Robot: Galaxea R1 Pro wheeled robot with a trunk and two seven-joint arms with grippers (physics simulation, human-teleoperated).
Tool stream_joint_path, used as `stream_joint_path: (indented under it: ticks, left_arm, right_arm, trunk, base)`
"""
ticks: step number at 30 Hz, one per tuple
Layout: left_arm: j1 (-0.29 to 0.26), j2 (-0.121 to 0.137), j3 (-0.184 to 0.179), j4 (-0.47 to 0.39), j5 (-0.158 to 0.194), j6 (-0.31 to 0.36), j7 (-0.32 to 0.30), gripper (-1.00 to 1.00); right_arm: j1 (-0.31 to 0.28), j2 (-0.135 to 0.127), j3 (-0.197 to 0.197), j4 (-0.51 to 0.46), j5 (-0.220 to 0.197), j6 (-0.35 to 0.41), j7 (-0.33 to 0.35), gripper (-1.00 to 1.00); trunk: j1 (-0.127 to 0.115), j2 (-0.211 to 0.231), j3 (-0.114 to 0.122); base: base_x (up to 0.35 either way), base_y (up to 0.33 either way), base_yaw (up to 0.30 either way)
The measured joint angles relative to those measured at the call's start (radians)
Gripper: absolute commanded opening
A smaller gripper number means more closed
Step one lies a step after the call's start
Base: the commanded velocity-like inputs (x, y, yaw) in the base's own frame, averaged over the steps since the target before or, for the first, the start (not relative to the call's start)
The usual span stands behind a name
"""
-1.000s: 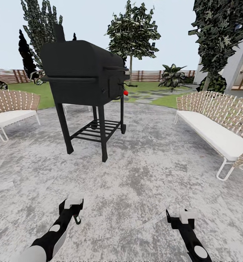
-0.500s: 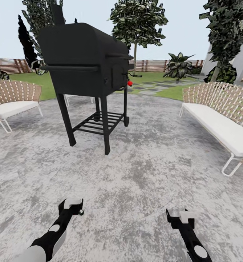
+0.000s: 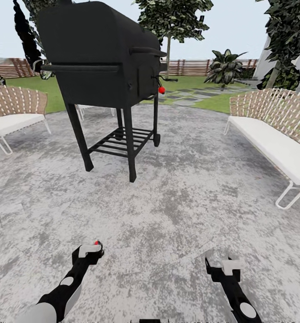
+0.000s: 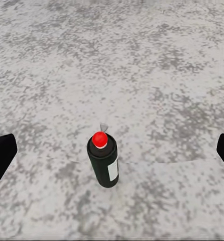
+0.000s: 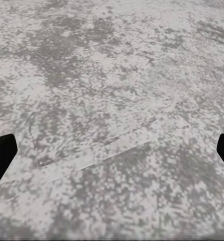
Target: Pick up the pesticide atomizer in the garden and spray insectifuge to fully cover both potted plants in the garden.
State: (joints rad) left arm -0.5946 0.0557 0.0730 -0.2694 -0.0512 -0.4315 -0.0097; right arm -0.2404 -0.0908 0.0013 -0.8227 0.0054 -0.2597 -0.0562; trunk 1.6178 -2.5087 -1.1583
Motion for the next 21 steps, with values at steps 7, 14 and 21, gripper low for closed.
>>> stream_joint_path:
  ticks: [7,14,21]
  left_arm:
    - [0.000,0.000,0.000,0.001,0.000,0.000,0.000,1.00]
    - [0.000,0.000,0.000,0.000,0.000,-0.001,0.000,1.00]
    - [0.000,0.001,0.000,0.001,0.000,-0.001,0.000,1.00]
  right_arm:
    - [0.000,0.000,-0.001,0.001,0.000,0.000,0.000,1.00]
    - [0.000,-0.001,-0.001,0.001,0.000,0.000,0.000,1.00]
    - [0.000,0.000,-0.001,0.001,0.000,0.000,0.000,1.00]
  trunk:
    - [0.003,-0.002,-0.038]
    - [0.006,-0.003,-0.076]
    - [0.009,-0.005,-0.114]
  base:
    - [0.000,0.000,0.000]
    - [0.000,0.000,0.000]
    - [0.000,0.000,0.000]
